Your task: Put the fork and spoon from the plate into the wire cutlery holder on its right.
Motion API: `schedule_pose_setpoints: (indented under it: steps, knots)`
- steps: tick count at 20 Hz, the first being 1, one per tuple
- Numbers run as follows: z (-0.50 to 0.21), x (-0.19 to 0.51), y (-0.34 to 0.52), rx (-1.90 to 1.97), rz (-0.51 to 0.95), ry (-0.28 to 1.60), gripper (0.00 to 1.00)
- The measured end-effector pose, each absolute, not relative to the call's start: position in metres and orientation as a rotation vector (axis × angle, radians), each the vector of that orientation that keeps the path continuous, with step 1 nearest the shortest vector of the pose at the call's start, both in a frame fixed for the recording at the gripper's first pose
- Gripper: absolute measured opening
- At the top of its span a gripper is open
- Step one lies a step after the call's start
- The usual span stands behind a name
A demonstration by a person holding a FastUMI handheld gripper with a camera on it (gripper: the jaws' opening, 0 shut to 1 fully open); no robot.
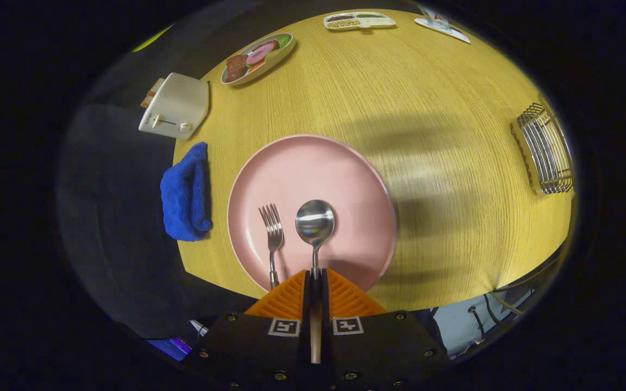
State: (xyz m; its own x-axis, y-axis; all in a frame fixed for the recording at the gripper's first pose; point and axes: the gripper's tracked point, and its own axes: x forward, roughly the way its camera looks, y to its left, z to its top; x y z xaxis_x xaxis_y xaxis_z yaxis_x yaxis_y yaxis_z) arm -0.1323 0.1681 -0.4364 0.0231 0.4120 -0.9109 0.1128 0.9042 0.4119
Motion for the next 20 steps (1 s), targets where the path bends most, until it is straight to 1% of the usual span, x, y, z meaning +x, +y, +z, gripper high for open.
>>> schedule_pose_setpoints:
  steps: [7,12,16,20]
  knots:
    - [-0.406,-0.117,0.161,0.608,0.226,1.508,0.08]
    - [-0.373,-0.088,0.139,0.709,0.197,1.416,0.08]
    - [-0.342,-0.059,0.097,0.768,0.138,1.299,0.08]
    - [-0.316,-0.042,0.039,0.836,0.048,1.189,0.08]
